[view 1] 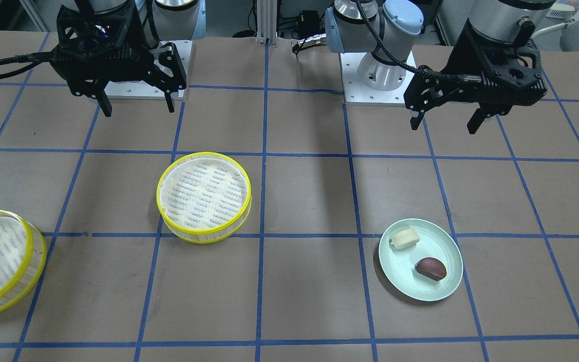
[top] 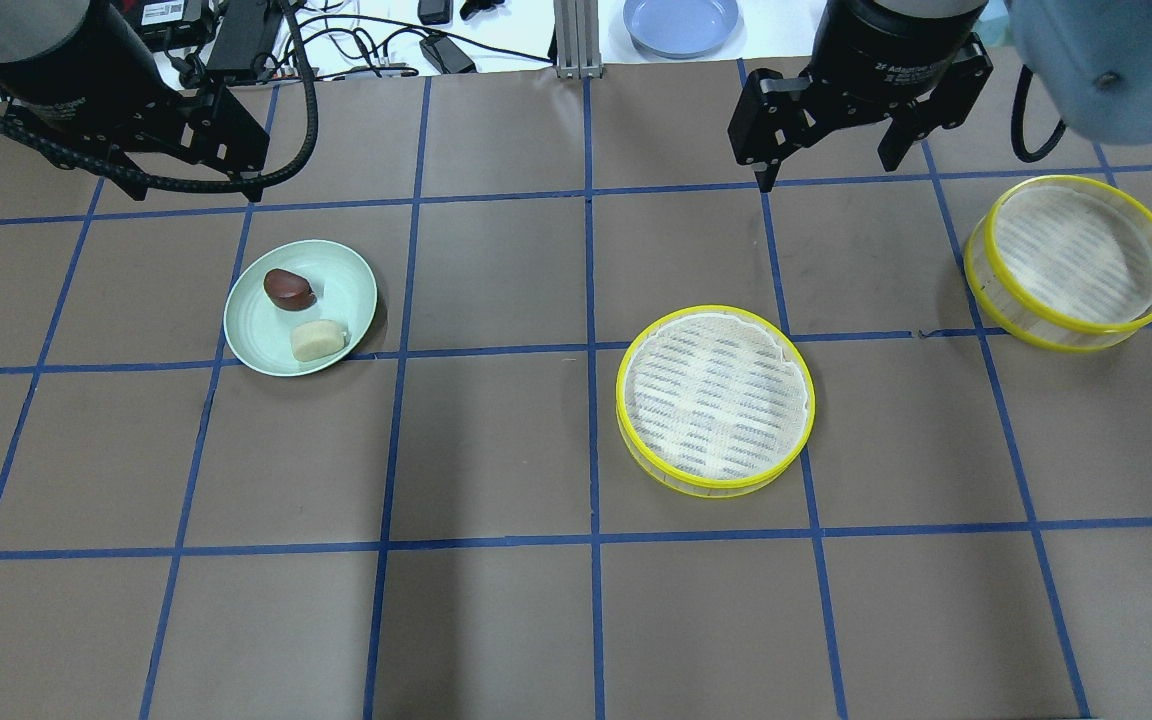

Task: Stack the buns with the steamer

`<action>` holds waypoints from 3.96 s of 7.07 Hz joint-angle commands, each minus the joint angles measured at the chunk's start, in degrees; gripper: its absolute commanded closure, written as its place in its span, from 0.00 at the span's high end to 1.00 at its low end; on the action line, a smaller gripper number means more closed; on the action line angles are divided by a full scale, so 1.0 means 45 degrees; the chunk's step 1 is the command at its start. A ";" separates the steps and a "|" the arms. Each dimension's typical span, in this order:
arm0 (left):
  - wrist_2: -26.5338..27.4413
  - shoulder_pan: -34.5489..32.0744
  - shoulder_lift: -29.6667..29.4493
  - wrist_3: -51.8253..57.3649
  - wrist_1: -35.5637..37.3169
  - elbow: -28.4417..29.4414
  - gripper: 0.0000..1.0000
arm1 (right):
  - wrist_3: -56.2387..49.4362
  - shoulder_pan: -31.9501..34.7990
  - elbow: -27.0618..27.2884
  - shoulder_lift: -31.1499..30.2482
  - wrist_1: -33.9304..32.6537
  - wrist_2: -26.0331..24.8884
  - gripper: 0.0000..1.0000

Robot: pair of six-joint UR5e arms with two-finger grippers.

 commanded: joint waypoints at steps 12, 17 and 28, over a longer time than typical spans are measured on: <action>-0.0062 0.1694 -0.3450 0.1915 0.3439 -0.2922 1.00 | -0.3952 -0.4421 0.0039 0.0544 -0.0155 -0.0212 1.00; -0.0199 0.1714 -0.5875 0.1973 0.4807 -0.2825 0.96 | -1.0070 -0.8509 0.0137 0.4541 -0.4813 -0.0408 1.00; -0.2635 0.0043 -0.4182 -0.4733 0.3224 -0.0696 0.00 | -1.1758 -0.9784 0.0176 0.7890 -0.7596 0.0316 0.05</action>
